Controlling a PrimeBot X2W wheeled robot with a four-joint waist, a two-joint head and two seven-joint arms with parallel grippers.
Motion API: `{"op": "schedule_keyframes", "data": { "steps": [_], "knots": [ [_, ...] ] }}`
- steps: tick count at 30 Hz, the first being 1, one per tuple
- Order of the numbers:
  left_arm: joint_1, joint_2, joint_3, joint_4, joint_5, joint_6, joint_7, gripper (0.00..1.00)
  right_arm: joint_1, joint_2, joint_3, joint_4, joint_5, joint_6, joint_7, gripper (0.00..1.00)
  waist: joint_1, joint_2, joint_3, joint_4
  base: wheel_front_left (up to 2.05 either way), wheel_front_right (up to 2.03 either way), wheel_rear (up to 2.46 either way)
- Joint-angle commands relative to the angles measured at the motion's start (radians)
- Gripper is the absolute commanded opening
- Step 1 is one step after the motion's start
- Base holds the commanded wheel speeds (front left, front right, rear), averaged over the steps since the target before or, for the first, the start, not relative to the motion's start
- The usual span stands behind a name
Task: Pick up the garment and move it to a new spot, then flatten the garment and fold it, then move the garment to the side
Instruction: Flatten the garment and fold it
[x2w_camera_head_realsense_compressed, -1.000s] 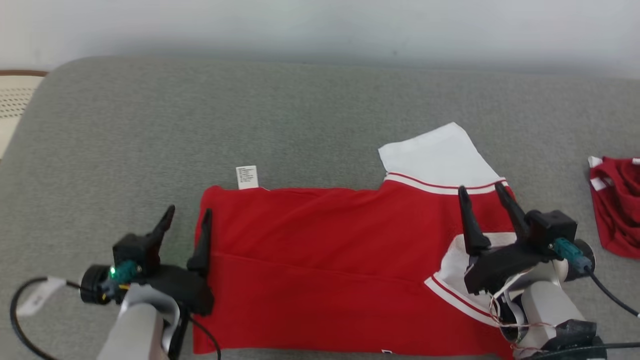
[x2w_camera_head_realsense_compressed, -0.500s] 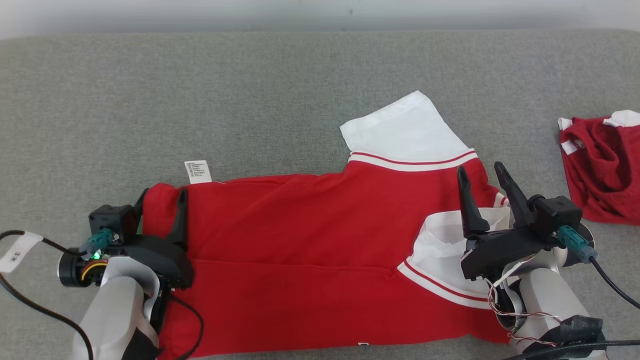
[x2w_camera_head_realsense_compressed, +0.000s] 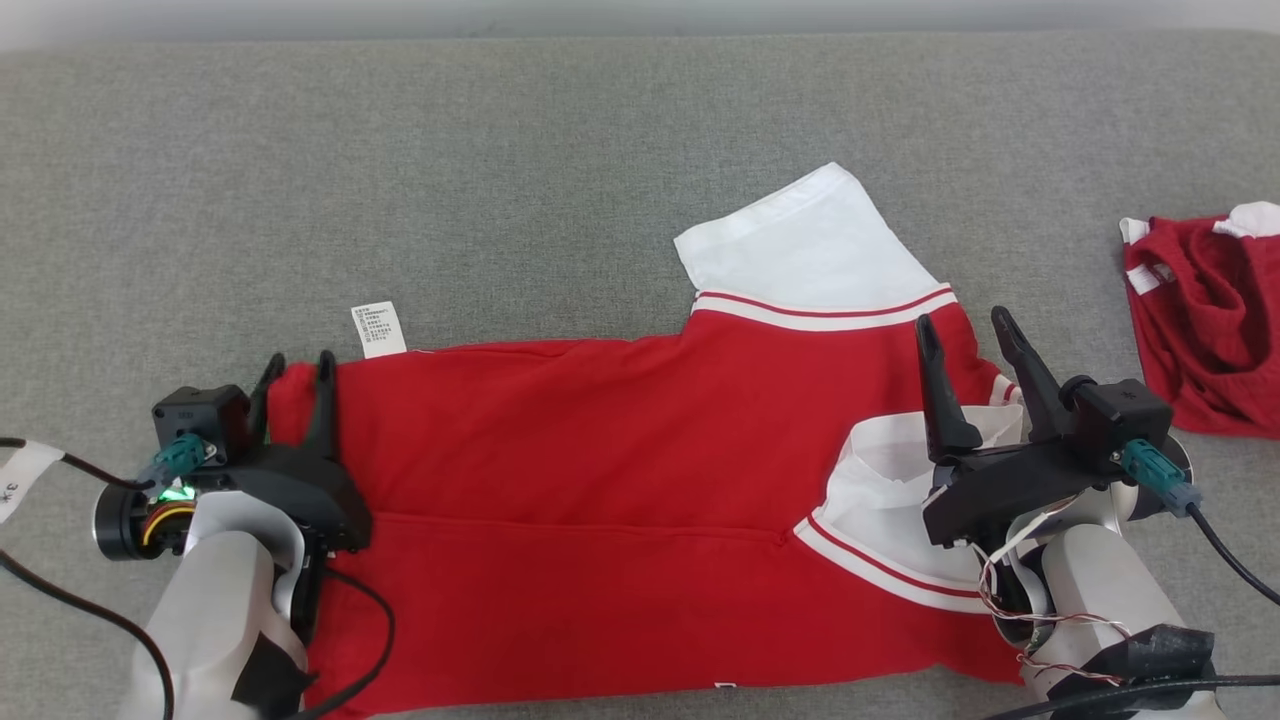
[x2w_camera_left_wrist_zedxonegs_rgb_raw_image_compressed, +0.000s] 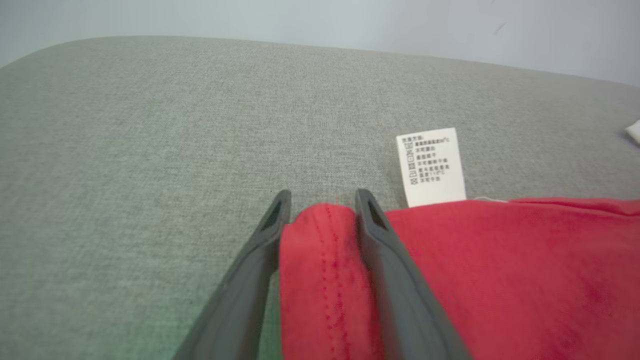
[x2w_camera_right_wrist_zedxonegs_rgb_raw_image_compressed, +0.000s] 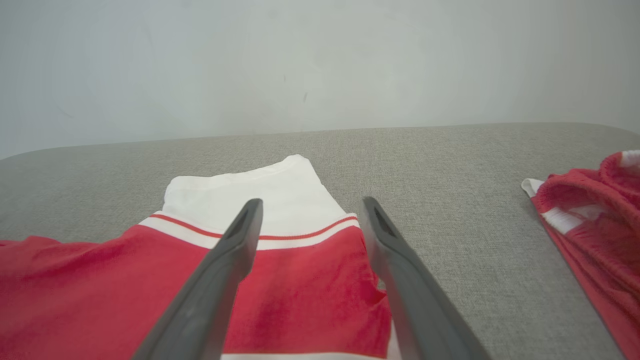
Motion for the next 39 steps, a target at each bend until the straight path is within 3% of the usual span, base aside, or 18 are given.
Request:
{"op": "schedule_keyframes", "data": {
  "steps": [1,3,4,21,22,25,28,30,31,32,33,34,39],
  "knots": [
    [0.013,0.002,0.005,0.004,0.007,-0.006,-0.001,0.58,0.002,-0.001,-0.001,-0.001,0.004,-0.001,0.0,1.0,-0.0001,-0.0002,-0.002,0.003,0.0,0.0,0.0],
    [0.019,-0.004,0.016,0.009,-0.008,-0.005,-0.001,0.8,0.007,0.001,-0.003,0.0,0.004,-0.001,0.0,1.0,-0.0001,-0.0002,-0.005,0.007,0.0,0.0,0.0],
    [0.021,-0.008,0.021,0.009,-0.015,-0.006,-0.001,1.0,0.01,0.001,-0.004,0.001,0.004,-0.001,0.0,1.0,-0.0001,-0.0002,-0.008,0.01,0.0,0.0,0.0],
    [0.052,-0.041,0.064,0.024,-0.127,-0.07,-0.001,1.0,0.032,0.0,-0.006,0.004,0.023,-0.001,0.0,1.0,-0.0001,-0.0002,-0.045,0.039,0.0,0.0,0.0],
    [0.048,-0.041,0.061,0.028,-0.128,-0.074,-0.001,0.93,0.03,-0.002,-0.005,0.004,0.024,-0.001,0.0,1.0,-0.0001,-0.0002,-0.044,0.039,0.0,0.0,0.0],
    [0.03,-0.042,0.047,0.042,-0.128,-0.077,-0.001,0.6,0.025,-0.002,-0.003,0.001,0.02,-0.001,0.0,1.0,-0.0001,-0.0002,-0.04,0.037,0.0,0.0,0.0],
    [0.013,-0.042,0.034,0.046,-0.111,-0.074,-0.001,0.53,0.015,-0.004,-0.001,-0.001,0.023,-0.001,0.0,1.0,-0.0001,-0.0002,-0.032,0.032,0.0,0.0,0.0],
    [0.005,-0.042,0.021,0.048,-0.098,-0.071,-0.001,0.35,0.012,-0.006,0.0,-0.003,0.025,-0.001,0.0,1.0,-0.0001,-0.0002,-0.026,0.029,0.0,0.0,0.0],
    [0.005,-0.042,0.021,0.048,-0.098,-0.071,-0.001,0.35,0.012,-0.006,0.0,-0.003,0.025,-0.001,0.0,1.0,-0.0001,-0.0002,-0.026,0.029,0.0,0.0,0.0],
    [0.003,-0.042,0.017,0.058,-0.094,-0.071,-0.001,0.25,0.012,-0.008,0.001,0.0,0.025,-0.001,0.0,1.0,-0.0001,-0.0002,-0.024,0.029,0.0,0.0,0.0],
    [-0.002,-0.042,0.015,0.065,-0.089,-0.071,-0.001,0.06,0.007,-0.011,0.002,0.004,0.027,-0.001,0.0,1.0,-0.0001,-0.0002,-0.022,0.028,0.0,0.0,0.0],
    [-0.008,-0.042,0.015,0.069,-0.09,-0.071,-0.001,0.0,-0.002,-0.014,-0.002,0.008,0.031,-0.001,0.0,1.0,-0.0001,-0.0002,-0.02,0.027,0.0,0.0,0.0],
    [-0.007,-0.041,0.024,0.025,-0.068,-0.048,-0.001,0.0,-0.075,-0.057,-0.032,0.048,0.041,-0.001,0.0,1.0,-0.0001,-0.0002,-0.009,0.039,0.0,0.0,0.0]
  ]
}}
